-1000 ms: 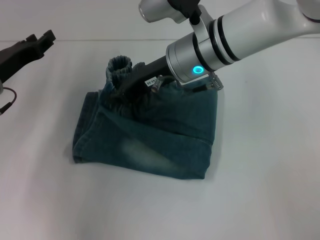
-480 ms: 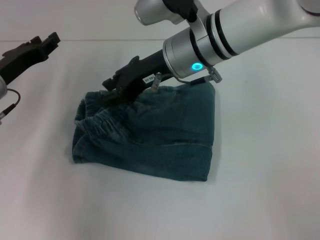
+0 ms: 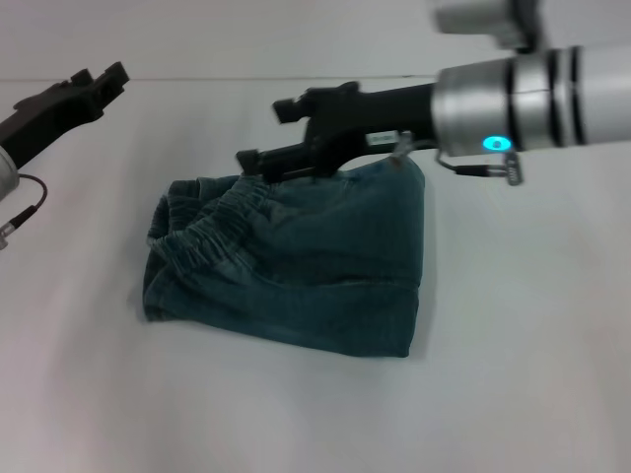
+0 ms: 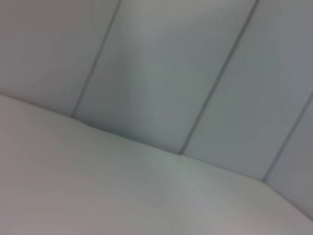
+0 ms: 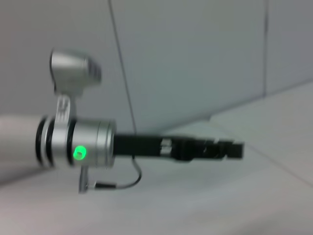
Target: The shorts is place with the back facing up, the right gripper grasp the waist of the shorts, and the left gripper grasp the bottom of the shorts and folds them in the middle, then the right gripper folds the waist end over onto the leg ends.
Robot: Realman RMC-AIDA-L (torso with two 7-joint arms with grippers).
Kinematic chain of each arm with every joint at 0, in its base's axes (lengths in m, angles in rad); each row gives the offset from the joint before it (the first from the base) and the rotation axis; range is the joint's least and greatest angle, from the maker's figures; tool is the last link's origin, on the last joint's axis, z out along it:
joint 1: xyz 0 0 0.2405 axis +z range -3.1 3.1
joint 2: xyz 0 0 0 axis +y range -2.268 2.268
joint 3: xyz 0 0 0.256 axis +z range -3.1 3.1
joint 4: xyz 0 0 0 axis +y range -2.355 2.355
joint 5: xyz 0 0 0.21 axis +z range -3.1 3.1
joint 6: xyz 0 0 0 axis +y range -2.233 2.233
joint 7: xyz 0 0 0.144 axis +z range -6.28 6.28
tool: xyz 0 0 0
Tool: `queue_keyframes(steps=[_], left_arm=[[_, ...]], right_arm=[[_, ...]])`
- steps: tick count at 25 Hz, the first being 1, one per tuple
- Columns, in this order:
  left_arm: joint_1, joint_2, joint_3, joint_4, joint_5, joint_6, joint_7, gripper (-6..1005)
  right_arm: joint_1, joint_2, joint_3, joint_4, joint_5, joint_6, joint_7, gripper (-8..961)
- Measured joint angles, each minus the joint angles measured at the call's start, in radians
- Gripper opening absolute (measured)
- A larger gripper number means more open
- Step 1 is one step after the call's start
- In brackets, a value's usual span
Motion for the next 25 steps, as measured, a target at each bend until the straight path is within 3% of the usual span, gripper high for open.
queue_keyframes(steps=[5,8,12,15,17,25], left_arm=[[0.041,0.001,-0.025,0.008,0.004,0.137,-0.015,530],[0.092,0.001,-0.065,0.004,0.008,0.295,-0.026,548],[0.135,0.001,-0.090,-0.001,0.013,0.435,-0.027,621],[0.172,0.001,-0.120,0.001,0.062,0.579,-0.024,764],[0.186,0.001,-0.141,0.003,0.118,0.665,-0.018,859],[0.183,0.006,-0.181,0.013,0.388,0.949,0.036,897]], right_arm=[[-0.148,-0.002,0.038,-0.062,0.096,-0.052,-0.067,920],[-0.239,-0.001,0.090,-0.057,0.167,-0.127,-0.141,931],[-0.299,-0.001,0.124,-0.038,0.218,-0.196,-0.204,938],[-0.340,-0.001,0.160,-0.002,0.248,-0.266,-0.267,938],[-0.357,-0.001,0.186,0.034,0.252,-0.317,-0.318,939],[-0.364,-0.005,0.247,0.131,0.113,-0.444,-0.425,933]])
